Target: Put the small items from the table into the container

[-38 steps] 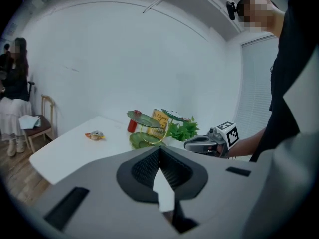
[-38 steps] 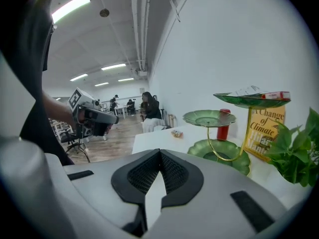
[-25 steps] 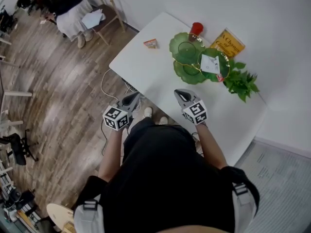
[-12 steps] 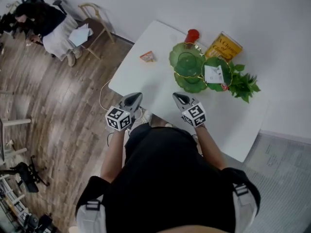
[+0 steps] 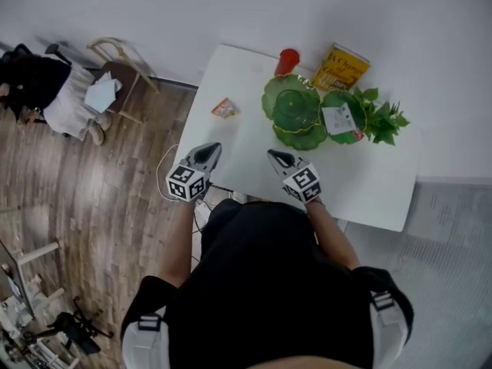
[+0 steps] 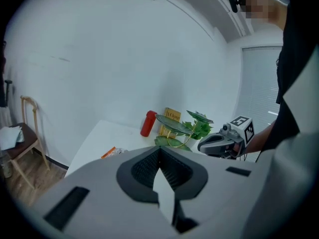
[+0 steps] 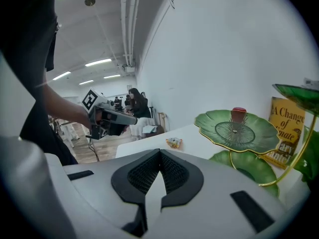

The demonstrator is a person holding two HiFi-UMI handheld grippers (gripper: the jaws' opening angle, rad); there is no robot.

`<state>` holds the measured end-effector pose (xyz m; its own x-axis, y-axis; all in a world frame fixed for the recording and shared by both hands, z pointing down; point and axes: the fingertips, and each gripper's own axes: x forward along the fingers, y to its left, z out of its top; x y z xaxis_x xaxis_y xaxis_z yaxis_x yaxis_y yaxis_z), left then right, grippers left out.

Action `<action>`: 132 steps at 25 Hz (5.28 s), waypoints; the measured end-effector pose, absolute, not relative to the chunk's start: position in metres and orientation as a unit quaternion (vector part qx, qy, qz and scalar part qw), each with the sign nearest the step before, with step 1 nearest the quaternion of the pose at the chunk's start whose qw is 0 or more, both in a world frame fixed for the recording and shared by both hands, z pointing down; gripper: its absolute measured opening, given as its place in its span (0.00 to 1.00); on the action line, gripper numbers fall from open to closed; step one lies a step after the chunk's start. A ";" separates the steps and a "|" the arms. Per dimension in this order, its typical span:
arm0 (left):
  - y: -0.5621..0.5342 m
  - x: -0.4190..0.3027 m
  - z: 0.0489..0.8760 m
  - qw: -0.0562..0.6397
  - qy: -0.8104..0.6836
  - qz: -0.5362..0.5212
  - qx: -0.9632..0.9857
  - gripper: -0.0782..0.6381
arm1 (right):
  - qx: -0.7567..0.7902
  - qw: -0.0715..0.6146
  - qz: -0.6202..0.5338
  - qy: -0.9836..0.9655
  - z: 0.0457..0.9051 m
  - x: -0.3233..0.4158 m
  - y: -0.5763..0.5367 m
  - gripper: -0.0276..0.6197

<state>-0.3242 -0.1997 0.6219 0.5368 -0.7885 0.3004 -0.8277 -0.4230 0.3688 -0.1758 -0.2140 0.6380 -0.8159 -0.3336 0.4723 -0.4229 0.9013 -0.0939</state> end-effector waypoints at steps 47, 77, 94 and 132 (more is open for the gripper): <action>-0.352 -0.334 0.781 0.189 -0.430 0.327 0.820 0.34 | 0.279 0.270 0.147 -0.910 0.674 -0.137 -0.244 0.08; -0.326 -0.291 0.654 0.138 -0.456 0.177 0.861 0.26 | 0.302 0.240 0.127 -0.914 0.655 -0.128 -0.230 0.08; -0.273 -0.214 0.572 0.095 -0.466 0.135 0.869 0.26 | 0.305 0.220 0.114 -0.920 0.632 -0.049 -0.214 0.08; -0.320 0.003 0.504 0.009 -0.424 0.203 0.882 0.26 | 0.326 0.187 0.154 -0.914 0.651 0.151 -0.188 0.08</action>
<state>0.0028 -0.3201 0.5042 0.5574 -0.7455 0.3653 -0.7527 -0.6395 -0.1566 0.1513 -0.1884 0.6509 -0.7174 -0.5376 0.4430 -0.6532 0.7401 -0.1597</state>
